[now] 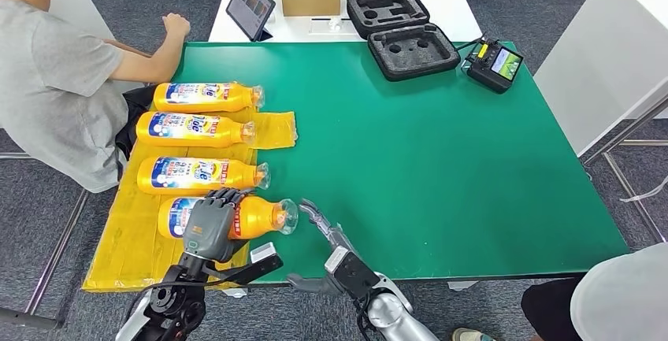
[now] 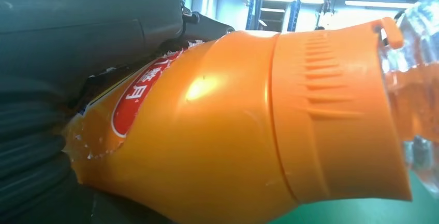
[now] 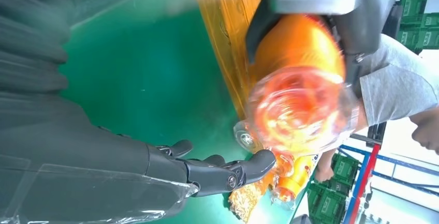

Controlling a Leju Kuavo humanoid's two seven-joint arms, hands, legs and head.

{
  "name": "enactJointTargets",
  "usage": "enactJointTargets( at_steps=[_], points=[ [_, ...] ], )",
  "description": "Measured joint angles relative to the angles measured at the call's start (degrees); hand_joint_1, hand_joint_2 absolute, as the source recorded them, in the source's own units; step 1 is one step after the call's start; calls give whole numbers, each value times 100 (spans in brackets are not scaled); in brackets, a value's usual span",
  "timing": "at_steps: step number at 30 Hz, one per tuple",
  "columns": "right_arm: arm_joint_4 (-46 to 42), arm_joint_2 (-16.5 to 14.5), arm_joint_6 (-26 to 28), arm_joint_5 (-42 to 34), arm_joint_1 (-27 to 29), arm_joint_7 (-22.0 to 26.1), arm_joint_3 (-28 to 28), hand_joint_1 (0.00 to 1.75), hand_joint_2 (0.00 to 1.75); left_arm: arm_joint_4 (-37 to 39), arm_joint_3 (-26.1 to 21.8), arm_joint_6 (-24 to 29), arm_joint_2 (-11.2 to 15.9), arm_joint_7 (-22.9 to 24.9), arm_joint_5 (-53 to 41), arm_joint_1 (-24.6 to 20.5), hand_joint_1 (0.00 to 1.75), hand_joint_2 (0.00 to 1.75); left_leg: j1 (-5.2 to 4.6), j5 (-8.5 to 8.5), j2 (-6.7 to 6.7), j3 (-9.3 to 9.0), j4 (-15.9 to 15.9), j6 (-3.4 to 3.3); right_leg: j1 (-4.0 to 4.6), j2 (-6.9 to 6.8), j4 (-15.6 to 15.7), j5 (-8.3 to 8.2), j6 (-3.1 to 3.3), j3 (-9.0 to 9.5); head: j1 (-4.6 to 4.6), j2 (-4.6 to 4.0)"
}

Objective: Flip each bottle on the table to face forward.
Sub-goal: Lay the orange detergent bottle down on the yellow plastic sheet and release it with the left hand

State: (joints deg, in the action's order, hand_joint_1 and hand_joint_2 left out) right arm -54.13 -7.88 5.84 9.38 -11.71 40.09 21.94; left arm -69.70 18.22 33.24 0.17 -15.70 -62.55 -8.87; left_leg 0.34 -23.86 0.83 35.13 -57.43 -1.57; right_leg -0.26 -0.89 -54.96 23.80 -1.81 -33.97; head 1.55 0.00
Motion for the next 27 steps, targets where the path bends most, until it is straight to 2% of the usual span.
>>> enactJointTargets(
  at_steps=[12, 18, 25, 27],
  points=[
    [51, -76, -95, 140, -77, -2, -79, 0, 175, 882, 17, 49, -172, 135, -229, -437, 174, 175, 1, 0, 1, 1, 0, 0, 1, -3, 0, 0, 0, -1, 1, 0],
    [75, -124, -108, 196, -100, -2, -152, 0, 175, 1514, 17, 312, -201, 734, -1195, -685, 174, 175, 1, 1, 0, 0, 0, 1, 1, -3, 0, 0, 0, 0, 1, 0],
    [78, -137, -108, 196, -103, -2, -269, 0, 175, 2261, 11, 320, -220, 1007, -1576, -994, 144, 175, 1, 2, -1, 1, 0, 2, 0, -3, -1, 0, 0, 1, 1, 0],
    [78, -136, -108, 190, -102, -2, -289, 0, 175, 2399, 9, 291, -234, 1016, -1581, -1071, 120, 175, 1, 2, -2, -1, 0, 2, 0, -3, 0, 0, 0, 3, 1, 0]
  ],
)
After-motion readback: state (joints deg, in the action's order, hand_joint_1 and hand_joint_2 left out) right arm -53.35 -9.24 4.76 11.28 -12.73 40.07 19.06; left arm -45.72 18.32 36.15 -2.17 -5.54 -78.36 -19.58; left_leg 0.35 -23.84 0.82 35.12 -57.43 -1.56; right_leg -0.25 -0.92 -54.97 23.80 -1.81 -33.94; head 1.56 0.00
